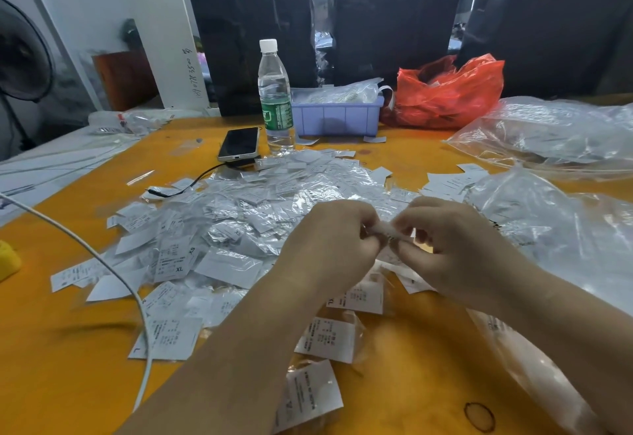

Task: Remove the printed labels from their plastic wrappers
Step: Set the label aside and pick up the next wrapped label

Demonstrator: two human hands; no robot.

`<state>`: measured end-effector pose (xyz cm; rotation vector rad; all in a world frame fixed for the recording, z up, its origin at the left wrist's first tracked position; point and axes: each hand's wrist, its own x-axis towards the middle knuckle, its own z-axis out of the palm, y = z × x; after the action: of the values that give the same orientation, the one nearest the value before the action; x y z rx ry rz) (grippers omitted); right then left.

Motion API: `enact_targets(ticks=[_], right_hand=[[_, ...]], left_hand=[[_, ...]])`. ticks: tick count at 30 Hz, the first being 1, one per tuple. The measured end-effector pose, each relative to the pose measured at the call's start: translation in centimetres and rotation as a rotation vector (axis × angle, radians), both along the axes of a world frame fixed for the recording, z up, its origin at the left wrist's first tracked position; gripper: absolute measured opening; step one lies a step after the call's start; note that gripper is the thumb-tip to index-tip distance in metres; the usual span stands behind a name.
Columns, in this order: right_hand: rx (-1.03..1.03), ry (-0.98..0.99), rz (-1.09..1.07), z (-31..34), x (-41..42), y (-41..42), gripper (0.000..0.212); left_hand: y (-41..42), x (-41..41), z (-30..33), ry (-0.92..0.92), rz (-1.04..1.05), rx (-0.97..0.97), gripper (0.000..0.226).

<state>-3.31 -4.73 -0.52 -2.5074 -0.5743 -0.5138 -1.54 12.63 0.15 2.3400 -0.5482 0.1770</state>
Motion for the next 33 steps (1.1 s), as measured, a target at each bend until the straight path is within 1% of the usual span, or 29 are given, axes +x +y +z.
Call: enact_targets(ticks=[3,5,8,9,10,14,17,20,23,25,29,31,33], right_hand=[[-0.048,0.04,-0.02,-0.1,0.3,-0.2,0.016],[-0.036,0.041,-0.023,0.2,0.2,-0.2,0.023],[0.004,0.003,-0.032,0.4,0.0,-0.1,0.049],[0.022,-0.013,-0.035,0.5,0.0,-0.1,0.052],[0.04,-0.03,-0.034,0.5,0.0,-0.2,0.049],[0.122,-0.091,-0.04,0.6,0.2,-0.7,0.025],[0.159,-0.094,-0.051,0.6,0.2,-0.8,0.007],[0.159,-0.084,-0.072,0.5,0.1,-0.7,0.011],[0.175,-0.113,-0.087,0.7,-0.1,-0.6,0.013],[0.188,-0.131,-0.103,0.9,-0.3,-0.6,0.01],[0.132,-0.165,-0.121,1.2,-0.5,-0.4,0.008],[0.082,-0.119,-0.098,1.3,-0.7,-0.2,0.007],[0.008,0.002,-0.062,1.2,-0.8,-0.1,0.013]], left_hand=[[0.0,0.1,0.0,-0.008,0.018,-0.031,0.013],[-0.1,0.0,0.0,-0.006,0.026,-0.038,0.011],[-0.4,-0.1,-0.1,0.022,0.028,-0.067,0.013],[-0.5,-0.1,-0.1,0.029,0.027,-0.073,0.015],[-0.6,-0.1,-0.1,0.032,0.028,-0.074,0.017],[-0.7,0.2,-0.1,0.029,0.046,-0.076,0.022],[-0.7,0.5,-0.2,0.023,0.074,-0.085,0.026],[-0.7,0.6,-0.4,0.028,0.109,-0.095,0.024],[-0.6,0.5,-0.6,0.04,0.096,-0.139,0.022],[-0.8,0.3,-0.7,0.023,0.077,-0.147,0.021],[-1.0,0.2,-0.8,-0.014,0.039,-0.133,0.022],[-1.0,0.3,-1.0,-0.012,0.028,-0.12,0.021],[-0.8,0.3,-1.0,-0.007,0.015,-0.116,0.018]])
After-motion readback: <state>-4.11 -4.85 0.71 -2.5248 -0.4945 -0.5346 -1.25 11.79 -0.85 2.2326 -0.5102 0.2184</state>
